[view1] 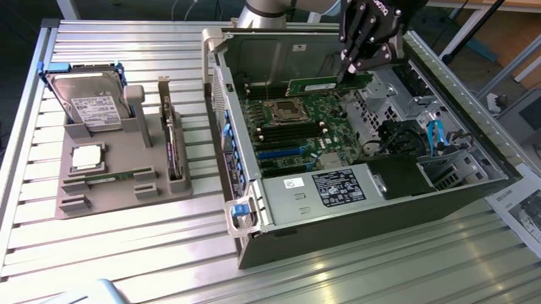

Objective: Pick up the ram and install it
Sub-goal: 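Pick up the ram and move it above insertion slot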

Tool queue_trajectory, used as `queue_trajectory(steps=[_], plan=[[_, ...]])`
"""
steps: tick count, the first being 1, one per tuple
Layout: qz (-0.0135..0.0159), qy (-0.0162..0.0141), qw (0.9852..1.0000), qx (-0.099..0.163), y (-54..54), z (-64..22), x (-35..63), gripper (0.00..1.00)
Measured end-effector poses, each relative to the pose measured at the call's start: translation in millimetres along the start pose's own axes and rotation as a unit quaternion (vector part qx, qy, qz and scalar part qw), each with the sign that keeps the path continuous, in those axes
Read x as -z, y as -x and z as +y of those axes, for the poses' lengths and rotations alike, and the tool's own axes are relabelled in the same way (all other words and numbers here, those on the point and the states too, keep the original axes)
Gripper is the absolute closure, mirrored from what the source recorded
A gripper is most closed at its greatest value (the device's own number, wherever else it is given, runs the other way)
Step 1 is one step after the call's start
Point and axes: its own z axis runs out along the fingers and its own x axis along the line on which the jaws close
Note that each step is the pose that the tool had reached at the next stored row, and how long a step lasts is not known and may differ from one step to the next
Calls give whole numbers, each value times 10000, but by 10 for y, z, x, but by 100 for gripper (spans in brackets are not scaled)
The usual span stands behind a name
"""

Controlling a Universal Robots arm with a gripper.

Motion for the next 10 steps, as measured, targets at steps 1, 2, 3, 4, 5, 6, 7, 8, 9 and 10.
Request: queue_trajectory(steps=[1, 2, 3, 4, 5, 6, 7, 8, 9, 10], plan=[[0, 0, 10000, 0, 27, -1, -3, 88], [0, 0, 10000, 0, 53, -2, -6, 88], [0, 0, 10000, 0, 77, -2, -9, 88], [0, 0, 10000, 0, 96, -3, -13, 88], [-1, 0, 10000, 1, 102, -4, -20, 88], [-1, 0, 10000, 1, 102, -4, -27, 88], [0, 0, 10000, 0, 103, -4, -38, 88], [0, 0, 10000, 0, 103, -4, -52, 88], [3, 0, 10000, 0, 102, -5, -67, 88], [7, 1, 10000, 0, 101, -5, -82, 88]])
